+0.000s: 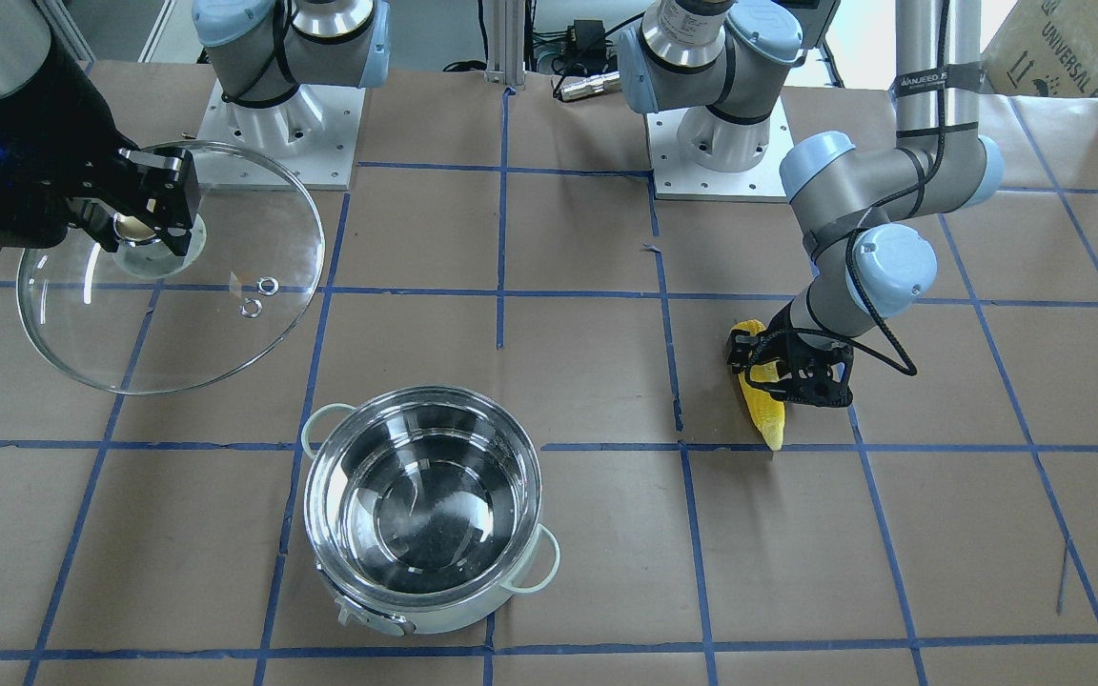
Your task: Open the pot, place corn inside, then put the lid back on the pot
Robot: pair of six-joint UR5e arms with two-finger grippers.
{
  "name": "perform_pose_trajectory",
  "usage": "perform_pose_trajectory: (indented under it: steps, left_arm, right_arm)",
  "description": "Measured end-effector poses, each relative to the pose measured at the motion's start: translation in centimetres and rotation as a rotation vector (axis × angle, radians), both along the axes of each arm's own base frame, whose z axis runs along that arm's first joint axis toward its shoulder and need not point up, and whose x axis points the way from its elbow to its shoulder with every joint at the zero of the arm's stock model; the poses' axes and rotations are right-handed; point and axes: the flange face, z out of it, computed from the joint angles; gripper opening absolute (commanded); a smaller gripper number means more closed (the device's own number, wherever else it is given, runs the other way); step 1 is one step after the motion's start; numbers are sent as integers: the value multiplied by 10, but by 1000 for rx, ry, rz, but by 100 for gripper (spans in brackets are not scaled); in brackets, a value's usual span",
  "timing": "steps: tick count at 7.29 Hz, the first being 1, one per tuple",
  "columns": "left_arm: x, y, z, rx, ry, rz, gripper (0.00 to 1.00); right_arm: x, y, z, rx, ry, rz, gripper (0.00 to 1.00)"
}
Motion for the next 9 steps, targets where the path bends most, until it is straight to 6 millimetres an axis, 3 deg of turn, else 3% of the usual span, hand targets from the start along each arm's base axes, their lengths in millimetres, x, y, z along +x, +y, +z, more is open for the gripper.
perform_pose_trajectory:
  steps: [2,4,6,9]
  left_arm:
    - [-2,-7,11,-26,1,-8,10]
    - [-18,-36,55,-63,10,-6,10]
    - [-65,-72,115,-85,6,29,10]
    - [-171,-117,176,-136,53,156,12]
  right_arm:
    - [0,0,2,-6,2,1,36]
    - [-1,0,4,-12,6,3,37]
    - [0,0,4,-12,6,4,37]
    - [-2,0,2,-9,6,1,37]
